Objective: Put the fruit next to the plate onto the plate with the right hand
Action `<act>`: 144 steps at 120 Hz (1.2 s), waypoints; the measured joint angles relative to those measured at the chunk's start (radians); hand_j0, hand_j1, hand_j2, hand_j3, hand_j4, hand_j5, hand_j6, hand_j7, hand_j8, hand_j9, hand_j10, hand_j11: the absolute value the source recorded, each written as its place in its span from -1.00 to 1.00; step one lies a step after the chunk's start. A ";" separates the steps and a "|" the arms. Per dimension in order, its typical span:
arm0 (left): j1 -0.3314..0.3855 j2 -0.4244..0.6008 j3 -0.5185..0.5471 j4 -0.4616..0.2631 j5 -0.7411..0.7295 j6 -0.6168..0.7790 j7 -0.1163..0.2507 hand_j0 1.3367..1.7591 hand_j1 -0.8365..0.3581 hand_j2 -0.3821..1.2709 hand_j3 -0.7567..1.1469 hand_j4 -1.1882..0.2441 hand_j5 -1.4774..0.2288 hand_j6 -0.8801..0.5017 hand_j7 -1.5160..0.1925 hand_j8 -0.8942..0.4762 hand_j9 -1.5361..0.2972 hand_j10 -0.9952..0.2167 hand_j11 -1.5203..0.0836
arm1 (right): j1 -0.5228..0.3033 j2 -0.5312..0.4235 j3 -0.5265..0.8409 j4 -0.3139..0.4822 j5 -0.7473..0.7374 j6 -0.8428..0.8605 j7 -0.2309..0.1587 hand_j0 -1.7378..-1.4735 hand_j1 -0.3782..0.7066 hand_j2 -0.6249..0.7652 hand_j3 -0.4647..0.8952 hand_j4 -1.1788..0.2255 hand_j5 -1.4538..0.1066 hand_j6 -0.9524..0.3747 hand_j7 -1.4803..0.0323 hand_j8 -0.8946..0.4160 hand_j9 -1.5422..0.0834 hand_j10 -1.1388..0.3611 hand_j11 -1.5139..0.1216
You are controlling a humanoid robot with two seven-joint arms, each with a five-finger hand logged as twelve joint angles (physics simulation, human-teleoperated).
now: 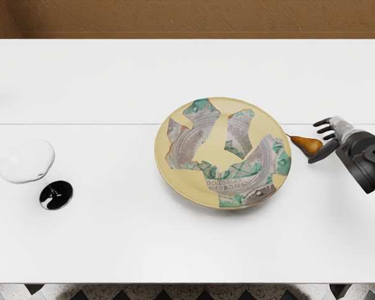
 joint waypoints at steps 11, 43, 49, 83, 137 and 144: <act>0.000 0.000 0.000 0.000 0.000 0.000 0.000 0.52 0.94 -0.53 -0.21 0.63 0.70 0.24 0.74 0.27 0.65 0.61 0.86 | 0.006 0.018 -0.009 0.001 -0.002 -0.017 0.000 -0.40 -0.26 -0.19 -0.32 0.23 0.35 -0.04 0.42 -0.11 0.40 0.10 0.35; 0.000 0.000 0.000 0.000 0.000 0.000 0.000 0.52 0.94 -0.53 -0.21 0.63 0.70 0.24 0.74 0.27 0.65 0.61 0.86 | 0.016 0.039 -0.030 0.002 -0.002 -0.047 0.000 -0.40 -0.20 -0.19 -0.32 0.20 0.30 -0.08 0.38 -0.15 0.36 0.07 0.31; 0.000 0.000 0.000 0.000 0.000 0.000 0.000 0.52 0.94 -0.53 -0.21 0.63 0.70 0.24 0.74 0.27 0.65 0.61 0.86 | 0.016 0.039 -0.033 0.002 -0.002 -0.051 0.000 -0.40 -0.18 -0.20 -0.32 0.18 0.28 -0.09 0.36 -0.17 0.34 0.05 0.30; 0.000 0.000 0.000 0.000 0.000 0.000 0.000 0.52 0.94 -0.53 -0.21 0.63 0.70 0.24 0.74 0.27 0.65 0.61 0.86 | 0.017 0.037 -0.043 0.002 -0.004 -0.057 0.000 -0.40 -0.01 -0.22 -0.32 0.08 0.16 -0.20 0.23 -0.28 0.22 -0.04 0.18; 0.000 0.000 0.000 0.000 0.000 0.000 0.000 0.52 0.94 -0.53 -0.21 0.63 0.70 0.24 0.74 0.27 0.65 0.61 0.86 | 0.015 0.037 -0.047 -0.001 -0.006 -0.054 0.000 -0.37 0.18 -0.22 -0.32 -0.08 -0.09 -0.26 0.01 -0.28 -0.02 -0.18 -0.06; 0.000 0.000 0.000 0.000 0.000 0.000 0.000 0.52 0.94 -0.53 -0.21 0.63 0.70 0.24 0.74 0.27 0.65 0.61 0.86 | 0.015 0.037 -0.046 -0.001 -0.006 -0.053 0.000 -0.36 0.18 -0.22 -0.32 -0.09 -0.13 -0.24 -0.02 -0.26 -0.05 -0.20 -0.10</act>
